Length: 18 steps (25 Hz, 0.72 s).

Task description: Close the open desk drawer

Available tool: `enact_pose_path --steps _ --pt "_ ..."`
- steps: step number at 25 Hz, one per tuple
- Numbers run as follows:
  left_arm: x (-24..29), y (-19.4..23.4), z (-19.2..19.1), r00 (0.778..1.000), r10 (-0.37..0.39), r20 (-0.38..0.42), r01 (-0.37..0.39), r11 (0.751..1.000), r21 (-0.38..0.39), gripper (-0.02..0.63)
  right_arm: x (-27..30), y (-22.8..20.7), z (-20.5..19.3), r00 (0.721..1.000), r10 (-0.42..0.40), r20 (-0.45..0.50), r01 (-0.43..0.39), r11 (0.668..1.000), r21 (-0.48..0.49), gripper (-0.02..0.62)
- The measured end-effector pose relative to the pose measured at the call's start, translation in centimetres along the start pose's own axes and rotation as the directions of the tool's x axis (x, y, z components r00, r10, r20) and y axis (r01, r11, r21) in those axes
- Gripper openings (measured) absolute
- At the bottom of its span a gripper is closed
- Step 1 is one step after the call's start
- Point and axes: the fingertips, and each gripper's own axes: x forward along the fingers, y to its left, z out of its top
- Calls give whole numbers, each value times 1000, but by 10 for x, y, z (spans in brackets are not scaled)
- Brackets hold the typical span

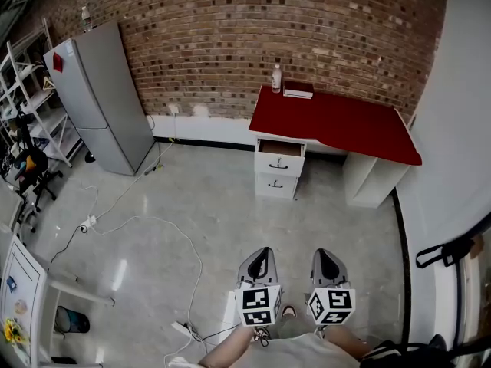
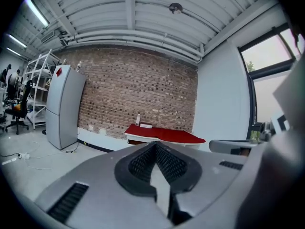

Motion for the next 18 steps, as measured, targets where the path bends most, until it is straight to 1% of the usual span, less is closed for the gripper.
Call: enact_pose_path --steps 5,9,18 --pt "19 8 -6 1000 5 -19 -5 1000 -5 -2 21 -5 -8 1000 0 -23 0 1000 4 -2" --pt "46 11 -7 1000 10 -25 -9 1000 28 -2 51 -20 -12 999 -4 -35 4 1000 17 -2" --pt "128 17 14 999 26 -41 -23 997 72 -2 140 -41 18 997 70 -20 -69 997 46 -2"
